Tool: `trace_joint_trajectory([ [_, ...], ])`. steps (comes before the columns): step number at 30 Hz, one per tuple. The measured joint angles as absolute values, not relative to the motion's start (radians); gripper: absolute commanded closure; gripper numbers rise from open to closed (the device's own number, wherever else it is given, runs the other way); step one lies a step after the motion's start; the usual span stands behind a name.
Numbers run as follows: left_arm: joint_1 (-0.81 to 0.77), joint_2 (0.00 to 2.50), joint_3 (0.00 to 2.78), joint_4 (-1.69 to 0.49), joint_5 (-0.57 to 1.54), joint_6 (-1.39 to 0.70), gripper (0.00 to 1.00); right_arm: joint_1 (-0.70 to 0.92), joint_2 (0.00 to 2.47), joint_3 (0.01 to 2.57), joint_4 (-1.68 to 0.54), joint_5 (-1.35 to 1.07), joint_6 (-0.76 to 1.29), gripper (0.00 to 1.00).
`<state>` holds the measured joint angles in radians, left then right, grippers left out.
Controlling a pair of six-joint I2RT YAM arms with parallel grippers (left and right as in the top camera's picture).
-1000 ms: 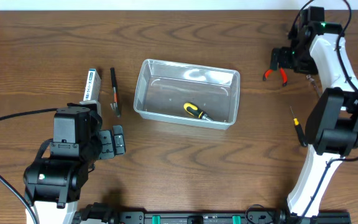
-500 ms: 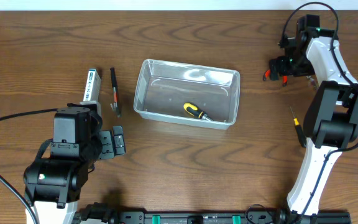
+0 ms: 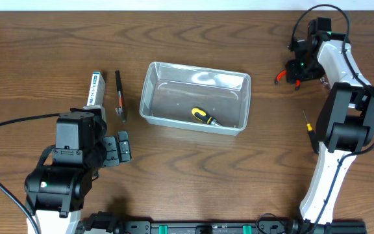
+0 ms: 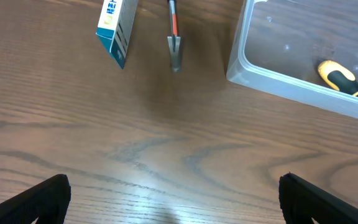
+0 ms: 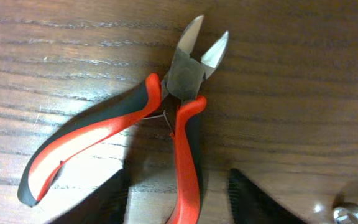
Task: Pack container
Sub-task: 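Move the right gripper to the red pliers and grasp them, then carry the red pliers into the container with the right gripper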
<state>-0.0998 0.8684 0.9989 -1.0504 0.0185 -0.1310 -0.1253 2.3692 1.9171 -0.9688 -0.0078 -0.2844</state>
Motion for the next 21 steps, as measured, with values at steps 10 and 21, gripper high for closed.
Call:
trace_joint_trajectory([
  [10, -0.1, 0.868, 0.999, -1.05, 0.019, -0.131, 0.02, -0.125, 2.369, 1.917, -0.979, -0.007, -0.293, 0.79],
  [21, -0.1, 0.868, 0.999, -1.05, 0.019, -0.131, 0.02, -0.125, 2.369, 1.917, -0.995, -0.007, -0.296, 0.99],
])
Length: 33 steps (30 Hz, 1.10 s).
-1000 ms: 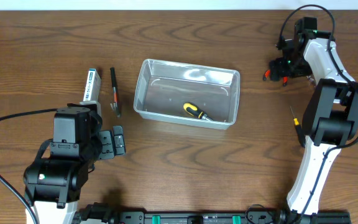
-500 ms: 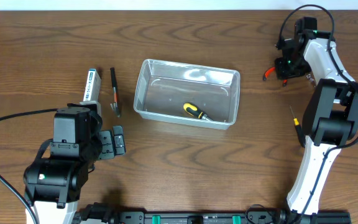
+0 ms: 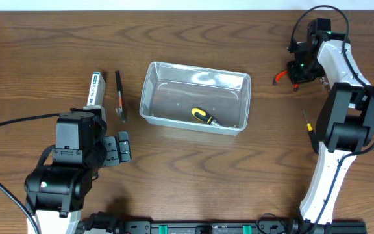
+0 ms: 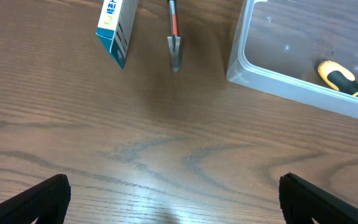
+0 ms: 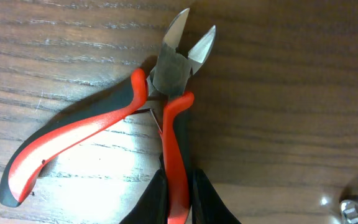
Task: Pack container
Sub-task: 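Carry the red pliers into the container with the right gripper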
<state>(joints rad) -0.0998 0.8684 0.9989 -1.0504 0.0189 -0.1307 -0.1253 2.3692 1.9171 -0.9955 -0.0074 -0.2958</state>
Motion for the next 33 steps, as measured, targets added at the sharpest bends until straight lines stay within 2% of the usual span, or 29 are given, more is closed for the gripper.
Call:
trace_joint_trajectory([
  [15, -0.1, 0.868, 0.999, -1.05, 0.019, -0.131, 0.02, -0.125, 2.352, 1.916, -1.026, -0.047, -0.276, 0.99],
  [24, -0.1, 0.868, 0.999, -1.051, 0.019, -0.131, 0.02, -0.11, 2.041, 1.91, -1.05, -0.067, -0.265, 0.99],
  [28, -0.1, 0.868, 0.999, -1.051, 0.019, -0.131, 0.02, -0.046, 1.876, 1.917, -1.134, -0.086, -0.303, 0.99],
  [33, -0.065, 0.868, 0.999, -1.051, 0.014, -0.141, 0.02, 0.131, 1.795, 1.921, -1.276, -0.13, -0.426, 0.99],
])
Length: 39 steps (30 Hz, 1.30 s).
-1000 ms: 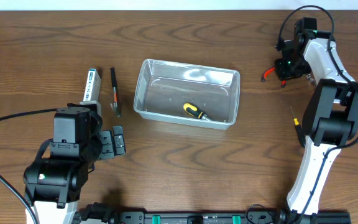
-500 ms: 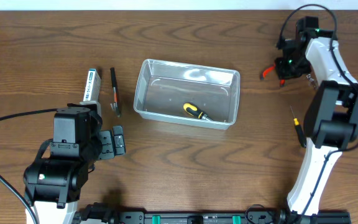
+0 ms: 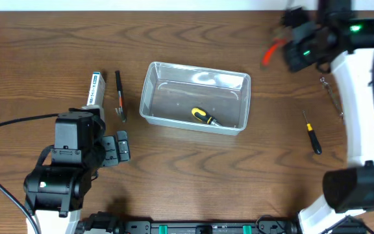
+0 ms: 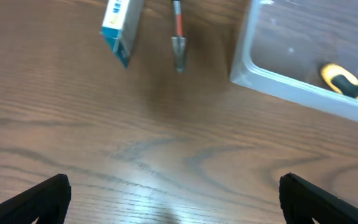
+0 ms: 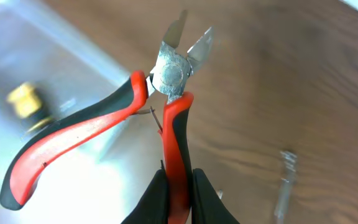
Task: Pack container
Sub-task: 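Carry the red pliers into the container with the right gripper, then open the right gripper to release the pliers in the container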
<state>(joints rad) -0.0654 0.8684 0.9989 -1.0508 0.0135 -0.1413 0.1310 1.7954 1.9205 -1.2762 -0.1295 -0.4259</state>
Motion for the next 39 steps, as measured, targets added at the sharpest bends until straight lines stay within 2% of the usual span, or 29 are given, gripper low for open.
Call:
trace_joint_trajectory([
  [4, 0.038, 0.868, 0.999, -1.05, 0.009, -0.165, 0.02, 0.271, 1.81, 1.92, -1.335, -0.149, -0.507, 0.99],
  [12, 0.17, 0.868, 1.085, -1.068, 0.015, -0.164, 0.02, 0.397, 1.891, 1.92, -1.313, -0.158, -0.554, 0.99],
  [17, 0.188, 0.901, 1.275, -1.142, 0.016, -0.157, 0.02, 0.417, 1.973, 1.919, -1.296, -0.158, -0.562, 0.99],
  [25, 0.189, 1.086, 1.587, -1.305, 0.04, -0.1, 0.02, 0.418, 2.132, 1.919, -1.268, -0.157, -0.566, 0.99],
  [39, 0.189, 1.148, 1.618, -1.305, 0.054, -0.073, 0.02, 0.418, 2.317, 1.918, -1.259, -0.157, -0.569, 0.96],
])
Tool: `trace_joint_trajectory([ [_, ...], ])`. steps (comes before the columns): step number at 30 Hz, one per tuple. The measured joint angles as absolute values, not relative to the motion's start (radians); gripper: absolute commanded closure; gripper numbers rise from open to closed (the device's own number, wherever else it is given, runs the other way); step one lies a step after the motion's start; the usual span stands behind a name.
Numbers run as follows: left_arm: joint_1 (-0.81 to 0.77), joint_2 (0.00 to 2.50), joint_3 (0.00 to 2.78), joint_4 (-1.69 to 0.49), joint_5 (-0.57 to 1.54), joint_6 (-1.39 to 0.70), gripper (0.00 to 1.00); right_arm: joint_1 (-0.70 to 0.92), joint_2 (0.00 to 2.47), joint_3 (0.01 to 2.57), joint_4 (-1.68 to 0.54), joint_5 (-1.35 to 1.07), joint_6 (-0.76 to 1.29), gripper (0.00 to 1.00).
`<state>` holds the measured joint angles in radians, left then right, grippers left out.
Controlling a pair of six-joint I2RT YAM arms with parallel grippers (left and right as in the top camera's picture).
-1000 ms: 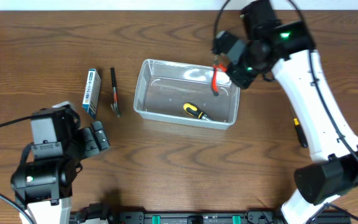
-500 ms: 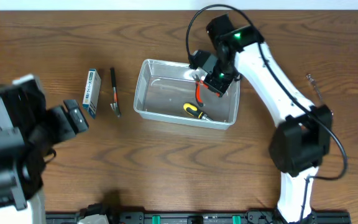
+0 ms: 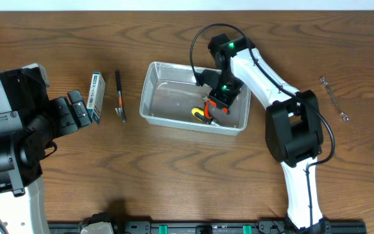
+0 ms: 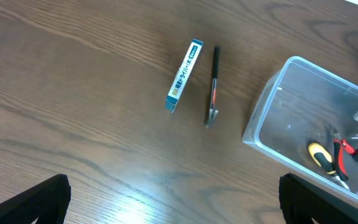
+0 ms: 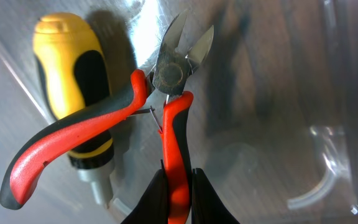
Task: Pack container
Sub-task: 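Open the right gripper to release the pliers in the container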
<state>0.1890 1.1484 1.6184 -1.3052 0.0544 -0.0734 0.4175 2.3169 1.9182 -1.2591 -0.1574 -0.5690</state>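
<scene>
A clear plastic container [image 3: 154, 110] stands mid-table with a yellow-and-black screwdriver [image 3: 200, 115] inside. My right gripper [image 3: 217, 104] is down in the container, shut on one handle of the red-and-black cutting pliers [image 5: 166, 124], which hang beside the screwdriver [image 5: 79, 81]. A blue-and-white box [image 3: 97, 95] and a black-and-red tool [image 3: 119, 97] lie left of the container. My left gripper [image 4: 174, 202] is raised over the table's left side, open, nothing between its fingers. From there the container [image 4: 272, 106], box [image 4: 184, 74] and tool [image 4: 214, 84] show.
A thin metal tool [image 3: 333, 99] lies on the wood at the far right. My right arm [image 3: 265, 68] reaches across the container's right end.
My right gripper, holding the pliers, was in the air beyond the container's far right corner; now it is inside the container by the screwdriver. My left gripper is higher and farther left.
My right gripper stood open around the pliers lying at the far right of the table. Then it was shut on one handle. Later it held them in the air near the container, and now holds them inside it. My left gripper stayed open throughout.
</scene>
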Motion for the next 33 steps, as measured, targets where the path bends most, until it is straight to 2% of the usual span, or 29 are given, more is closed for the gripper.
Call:
trace_joint_trajectory([
  [3, 0.189, 1.148, 1.618, -1.305, 0.055, -0.073, 0.02, 0.418, 2.32, 1.918, -1.258, -0.157, -0.569, 0.95],
  [5, 0.189, 1.148, 1.618, -1.305, 0.057, -0.073, 0.02, 0.418, 2.32, 1.918, -1.257, -0.157, -0.569, 0.9],
  [8, 0.189, 1.148, 1.618, -1.305, 0.057, -0.073, 0.02, 0.418, 2.32, 1.918, -1.257, -0.157, -0.572, 0.65],
  [9, 0.189, 1.148, 1.618, -1.305, 0.057, -0.073, 0.02, 0.418, 2.32, 1.918, -1.257, -0.158, -0.569, 0.65],
  [22, 0.189, 1.148, 1.618, -1.305, 0.057, -0.07, 0.02, 0.418, 2.32, 1.918, -1.261, -0.097, -0.544, 0.66],
  [33, 0.189, 1.148, 1.618, -1.306, 0.057, -0.07, 0.02, 0.418, 2.223, 1.918, -1.243, 0.046, -0.459, 0.76],
])
